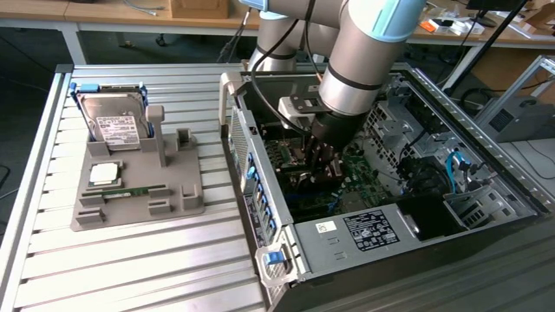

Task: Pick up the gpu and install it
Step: 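Insert the gpu into the slot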

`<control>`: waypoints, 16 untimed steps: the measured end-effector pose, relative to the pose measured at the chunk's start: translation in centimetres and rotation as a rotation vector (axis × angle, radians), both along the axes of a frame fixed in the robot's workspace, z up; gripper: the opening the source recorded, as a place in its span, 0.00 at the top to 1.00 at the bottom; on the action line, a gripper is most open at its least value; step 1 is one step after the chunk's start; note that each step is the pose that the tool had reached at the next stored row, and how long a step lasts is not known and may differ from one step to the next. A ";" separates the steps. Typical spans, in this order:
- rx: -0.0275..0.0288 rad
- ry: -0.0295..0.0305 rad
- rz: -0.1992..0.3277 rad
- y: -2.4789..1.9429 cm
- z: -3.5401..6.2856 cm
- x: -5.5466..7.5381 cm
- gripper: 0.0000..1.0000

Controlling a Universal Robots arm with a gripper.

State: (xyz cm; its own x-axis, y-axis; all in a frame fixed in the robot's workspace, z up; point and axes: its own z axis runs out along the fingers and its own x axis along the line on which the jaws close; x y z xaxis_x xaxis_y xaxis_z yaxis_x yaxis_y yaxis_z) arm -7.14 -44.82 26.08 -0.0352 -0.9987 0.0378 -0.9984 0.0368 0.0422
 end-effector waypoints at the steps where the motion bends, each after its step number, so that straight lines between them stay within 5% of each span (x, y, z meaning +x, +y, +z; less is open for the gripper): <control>1: 0.0000 0.0000 0.002 0.00 0.00 0.0 0.73; 16: 0.0000 0.0000 0.036 0.38 0.00 0.0 0.73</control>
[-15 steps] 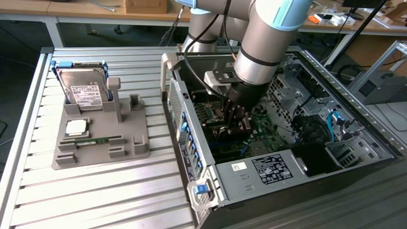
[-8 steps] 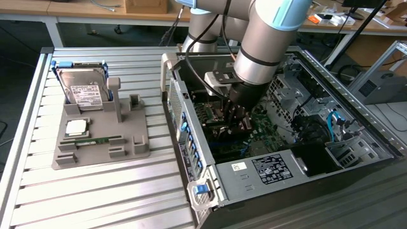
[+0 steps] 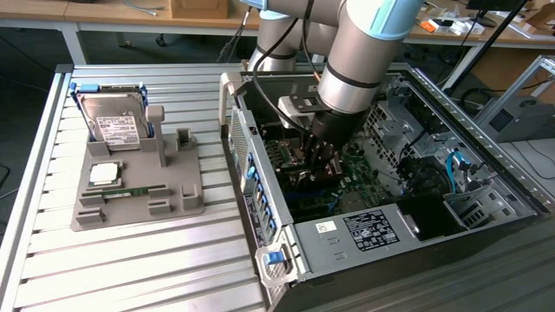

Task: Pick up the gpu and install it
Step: 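Insert the gpu into the slot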

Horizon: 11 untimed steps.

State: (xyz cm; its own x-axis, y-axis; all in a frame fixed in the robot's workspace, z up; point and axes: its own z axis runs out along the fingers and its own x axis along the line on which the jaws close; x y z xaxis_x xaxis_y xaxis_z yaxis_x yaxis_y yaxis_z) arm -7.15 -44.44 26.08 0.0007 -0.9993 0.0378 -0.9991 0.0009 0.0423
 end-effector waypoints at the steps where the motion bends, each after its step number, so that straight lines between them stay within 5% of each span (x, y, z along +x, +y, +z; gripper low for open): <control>1: 0.0000 0.0000 0.000 -0.04 0.00 0.0 0.73; 11: 0.0000 0.0000 0.000 -0.29 -0.01 0.0 0.73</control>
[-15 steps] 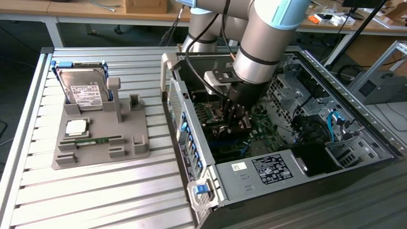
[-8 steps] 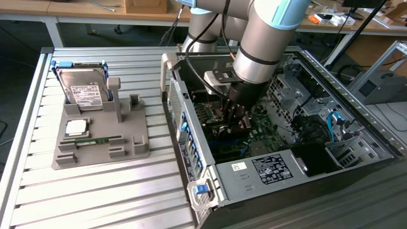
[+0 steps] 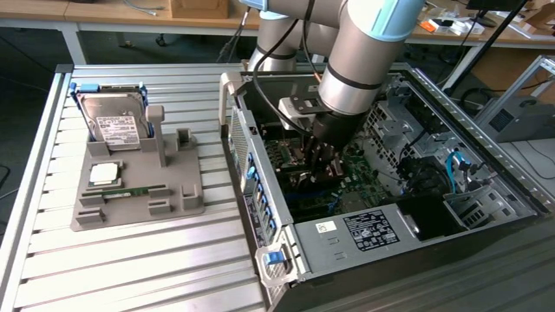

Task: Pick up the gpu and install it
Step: 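Insert the gpu into the slot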

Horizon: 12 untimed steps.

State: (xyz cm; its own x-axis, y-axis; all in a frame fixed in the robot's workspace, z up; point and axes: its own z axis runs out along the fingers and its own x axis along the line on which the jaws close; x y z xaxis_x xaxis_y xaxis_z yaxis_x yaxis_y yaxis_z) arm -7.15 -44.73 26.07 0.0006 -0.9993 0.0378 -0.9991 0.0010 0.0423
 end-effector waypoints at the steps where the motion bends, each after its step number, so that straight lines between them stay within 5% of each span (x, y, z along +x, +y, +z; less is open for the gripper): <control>1: -0.0001 0.0000 0.000 0.00 -0.01 0.0 0.73; 12: 0.0000 0.0001 0.000 0.12 -0.16 0.0 0.73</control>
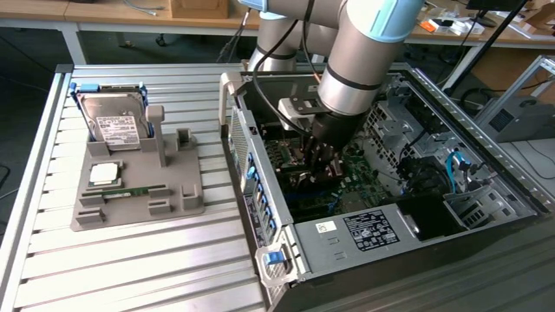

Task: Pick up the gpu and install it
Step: 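Insert the gpu into the slot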

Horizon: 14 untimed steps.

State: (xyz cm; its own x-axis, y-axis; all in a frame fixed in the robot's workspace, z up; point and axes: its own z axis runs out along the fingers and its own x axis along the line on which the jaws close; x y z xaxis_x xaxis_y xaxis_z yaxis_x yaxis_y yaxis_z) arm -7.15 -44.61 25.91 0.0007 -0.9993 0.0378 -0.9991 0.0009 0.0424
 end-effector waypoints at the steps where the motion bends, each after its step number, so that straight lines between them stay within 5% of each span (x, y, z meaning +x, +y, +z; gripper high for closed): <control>1: -0.0001 0.0000 0.000 0.00 0.00 0.0 0.73; 11: -0.0006 0.0001 0.000 0.01 -0.26 0.0 0.73; 14: -0.0085 -0.0001 0.000 0.00 -0.27 0.0 0.73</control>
